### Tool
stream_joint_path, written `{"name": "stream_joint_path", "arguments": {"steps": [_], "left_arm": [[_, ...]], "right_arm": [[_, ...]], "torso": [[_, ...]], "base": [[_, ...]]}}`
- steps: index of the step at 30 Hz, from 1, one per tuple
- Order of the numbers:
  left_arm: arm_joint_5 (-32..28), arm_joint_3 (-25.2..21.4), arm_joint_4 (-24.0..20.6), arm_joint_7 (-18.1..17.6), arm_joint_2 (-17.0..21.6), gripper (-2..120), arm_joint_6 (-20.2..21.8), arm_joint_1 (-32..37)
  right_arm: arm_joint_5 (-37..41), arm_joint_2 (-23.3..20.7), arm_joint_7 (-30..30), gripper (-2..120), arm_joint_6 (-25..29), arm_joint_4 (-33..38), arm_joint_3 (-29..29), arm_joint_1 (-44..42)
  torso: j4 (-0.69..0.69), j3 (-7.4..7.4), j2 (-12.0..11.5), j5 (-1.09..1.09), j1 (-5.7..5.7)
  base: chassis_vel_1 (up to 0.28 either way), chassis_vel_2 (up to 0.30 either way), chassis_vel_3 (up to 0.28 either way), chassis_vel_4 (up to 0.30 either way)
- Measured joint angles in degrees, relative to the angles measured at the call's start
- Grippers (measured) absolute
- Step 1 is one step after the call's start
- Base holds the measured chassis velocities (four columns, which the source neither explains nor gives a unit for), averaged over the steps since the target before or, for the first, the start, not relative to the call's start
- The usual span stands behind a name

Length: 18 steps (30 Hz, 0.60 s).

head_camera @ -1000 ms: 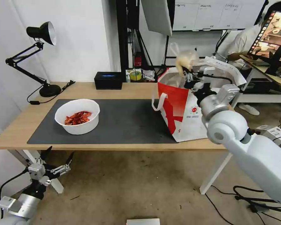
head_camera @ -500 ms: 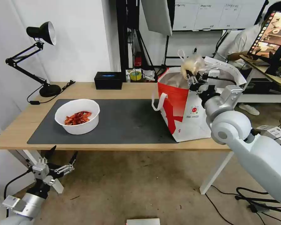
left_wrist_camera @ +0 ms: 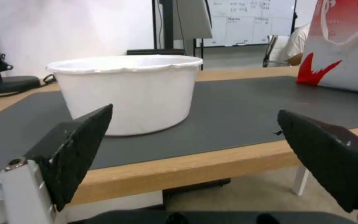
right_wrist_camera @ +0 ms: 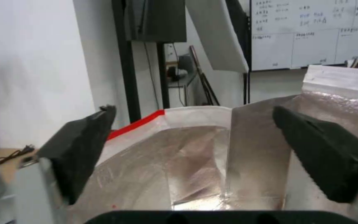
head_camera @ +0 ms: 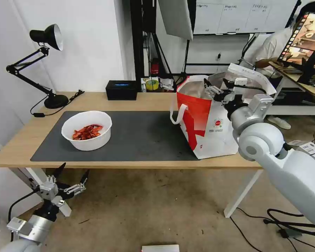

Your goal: Pick up the trash from the table and place it into the takeout bag.

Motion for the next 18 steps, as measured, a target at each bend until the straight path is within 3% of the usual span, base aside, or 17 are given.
{"name": "stream_joint_path", "arguments": {"steps": [11,18], "left_arm": [[0.0,-0.3,0.1,-0.1,0.0,100,0.0,-0.2],[-0.1,-0.7,0.3,-0.1,-0.3,100,-0.3,-0.1]], "right_arm": [[-1.5,-0.5,-2.7,100,2.0,4.6,0.9,-5.4],[-8.6,-1.8,-9.1,100,8.3,9.7,3.1,-14.1]], "torso": [[0.0,0.0,0.0,0.0,0.0],[-0.01,0.0,0.0,0.0,0.0]], "base": [[0.0,0.0,0.0,0.0],[0.0,0.0,0.0,0.0]]}}
